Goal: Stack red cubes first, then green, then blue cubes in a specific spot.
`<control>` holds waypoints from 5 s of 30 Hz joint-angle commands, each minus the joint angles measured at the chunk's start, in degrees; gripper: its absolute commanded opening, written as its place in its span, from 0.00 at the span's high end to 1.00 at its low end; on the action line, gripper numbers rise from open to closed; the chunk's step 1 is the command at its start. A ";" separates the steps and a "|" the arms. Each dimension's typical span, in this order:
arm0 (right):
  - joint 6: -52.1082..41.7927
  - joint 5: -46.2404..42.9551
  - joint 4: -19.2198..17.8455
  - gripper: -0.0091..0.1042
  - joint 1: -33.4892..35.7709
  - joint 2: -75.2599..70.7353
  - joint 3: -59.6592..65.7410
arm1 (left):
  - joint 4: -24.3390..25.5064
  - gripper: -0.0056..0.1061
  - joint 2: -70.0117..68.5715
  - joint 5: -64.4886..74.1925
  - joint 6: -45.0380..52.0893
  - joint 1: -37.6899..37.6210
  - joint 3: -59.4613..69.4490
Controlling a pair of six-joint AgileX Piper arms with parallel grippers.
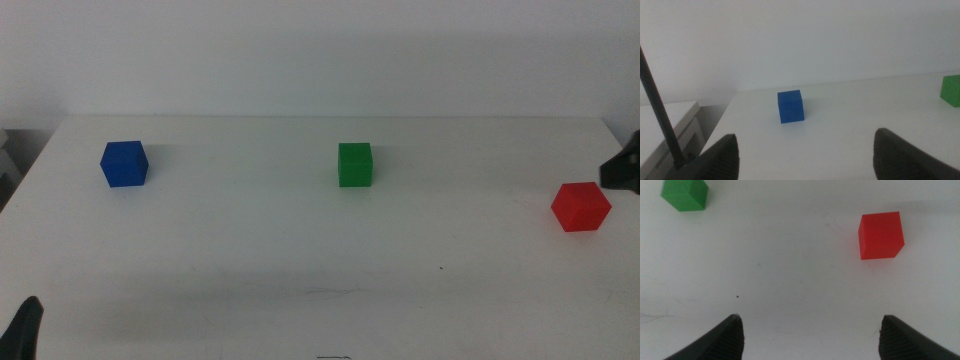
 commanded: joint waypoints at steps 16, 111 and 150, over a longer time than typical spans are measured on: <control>1.88 -0.24 -4.41 0.09 -0.39 14.85 -9.21 | -0.26 0.15 -1.16 -4.72 -0.58 -0.12 -0.19; 53.03 6.69 -13.74 0.93 41.43 52.97 -40.48 | -0.26 0.15 -1.16 -4.72 -0.58 -0.12 -0.19; 51.07 17.52 -19.19 0.93 43.75 59.03 -49.57 | -0.26 0.15 -1.16 -4.72 -0.58 -0.12 -0.19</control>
